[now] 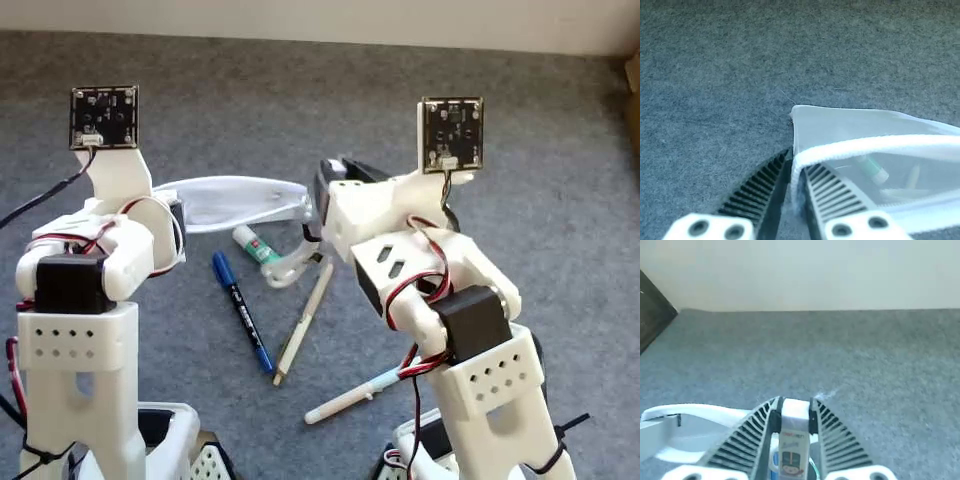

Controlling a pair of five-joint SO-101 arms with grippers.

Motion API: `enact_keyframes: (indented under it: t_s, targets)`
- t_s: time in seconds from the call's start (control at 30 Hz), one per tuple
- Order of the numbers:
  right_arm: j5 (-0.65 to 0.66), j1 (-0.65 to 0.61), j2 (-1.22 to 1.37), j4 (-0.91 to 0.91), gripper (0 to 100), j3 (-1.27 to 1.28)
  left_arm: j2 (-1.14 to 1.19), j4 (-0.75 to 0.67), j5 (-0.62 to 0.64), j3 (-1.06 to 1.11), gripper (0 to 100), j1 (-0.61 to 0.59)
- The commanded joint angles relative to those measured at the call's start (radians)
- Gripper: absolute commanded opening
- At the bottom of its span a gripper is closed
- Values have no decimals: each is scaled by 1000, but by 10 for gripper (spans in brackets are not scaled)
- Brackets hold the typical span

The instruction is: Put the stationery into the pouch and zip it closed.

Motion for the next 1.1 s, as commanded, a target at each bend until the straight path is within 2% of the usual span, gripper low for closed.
enact_keyframes:
  t_s: [0.0, 0.23, 0.5, 1.07]
  targets:
    - [12, -45, -41, -125, 12, -53, 51, 32, -8, -116, 33, 19]
    - [14, -139, -33, -321, 12, -53, 331, 184, -9, -394, 31, 24]
    - [14, -151, -31, -510, 12, -45, 522, 264, -8, -611, 31, 24]
    - [14, -162, -33, -1004, 12, 348, 599, 298, -2, -638, 31, 65]
